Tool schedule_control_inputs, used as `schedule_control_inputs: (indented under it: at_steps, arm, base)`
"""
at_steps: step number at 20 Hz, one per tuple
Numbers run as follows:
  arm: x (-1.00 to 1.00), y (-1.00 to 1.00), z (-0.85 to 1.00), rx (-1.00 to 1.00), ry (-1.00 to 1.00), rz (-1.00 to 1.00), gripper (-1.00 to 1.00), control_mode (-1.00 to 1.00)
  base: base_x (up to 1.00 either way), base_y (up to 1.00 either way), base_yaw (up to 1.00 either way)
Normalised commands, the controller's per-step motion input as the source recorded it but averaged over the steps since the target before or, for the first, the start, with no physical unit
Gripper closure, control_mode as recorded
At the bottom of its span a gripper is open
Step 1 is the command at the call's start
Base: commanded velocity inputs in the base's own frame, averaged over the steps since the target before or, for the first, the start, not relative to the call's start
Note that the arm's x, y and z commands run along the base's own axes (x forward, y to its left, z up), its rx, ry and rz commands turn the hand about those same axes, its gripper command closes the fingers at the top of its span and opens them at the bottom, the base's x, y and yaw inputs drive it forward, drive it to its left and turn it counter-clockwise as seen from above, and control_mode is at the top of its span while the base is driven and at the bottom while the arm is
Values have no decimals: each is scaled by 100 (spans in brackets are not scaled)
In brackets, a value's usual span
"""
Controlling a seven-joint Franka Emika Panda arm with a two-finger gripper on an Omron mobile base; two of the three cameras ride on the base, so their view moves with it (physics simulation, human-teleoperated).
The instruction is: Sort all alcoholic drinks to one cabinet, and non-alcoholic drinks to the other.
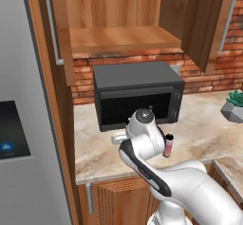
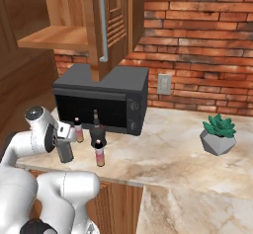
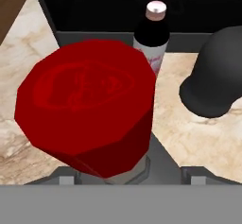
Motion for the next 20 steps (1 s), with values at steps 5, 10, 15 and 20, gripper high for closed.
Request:
schedule_control_inputs:
  at_steps: [5, 10, 15, 20]
  arm:
    - [-14, -12, 23, 1, -1, 0, 100, -100]
    - [-43, -8, 88, 0, -11, 1, 100, -100]
    - [-40, 2, 100, 0, -5, 3, 100, -100]
    - [-43, 0, 100, 0, -1, 5, 100, -100]
  base:
    - [0, 0, 0]
    - [0, 0, 0]
    - [0, 0, 0]
    - [0, 0, 0]
